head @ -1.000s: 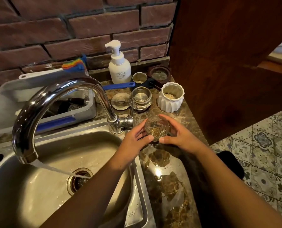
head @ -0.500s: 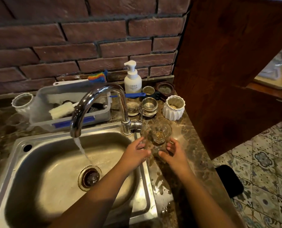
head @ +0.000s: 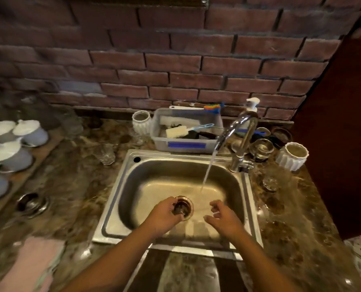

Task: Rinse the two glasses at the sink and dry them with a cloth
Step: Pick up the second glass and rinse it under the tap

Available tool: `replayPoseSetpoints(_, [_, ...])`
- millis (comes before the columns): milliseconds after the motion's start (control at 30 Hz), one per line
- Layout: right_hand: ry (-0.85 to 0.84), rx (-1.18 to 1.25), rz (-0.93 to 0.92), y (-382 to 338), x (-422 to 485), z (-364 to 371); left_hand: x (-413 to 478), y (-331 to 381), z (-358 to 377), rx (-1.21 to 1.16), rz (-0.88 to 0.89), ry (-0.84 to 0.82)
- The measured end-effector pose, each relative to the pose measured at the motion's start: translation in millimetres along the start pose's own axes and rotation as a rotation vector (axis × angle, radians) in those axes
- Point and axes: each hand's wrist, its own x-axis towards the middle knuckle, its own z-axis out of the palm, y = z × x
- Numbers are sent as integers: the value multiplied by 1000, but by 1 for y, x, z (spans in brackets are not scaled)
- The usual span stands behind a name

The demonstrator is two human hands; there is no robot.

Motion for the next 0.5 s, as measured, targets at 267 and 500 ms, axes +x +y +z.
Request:
replayPoseSetpoints(267, [-153,-396,-186,-79,16,95,-32,-101,-75,252,-65,109])
replayPoseSetpoints(500, [-196,-559,-385,-146,64,154,-29,-183,-103,482,-98,226])
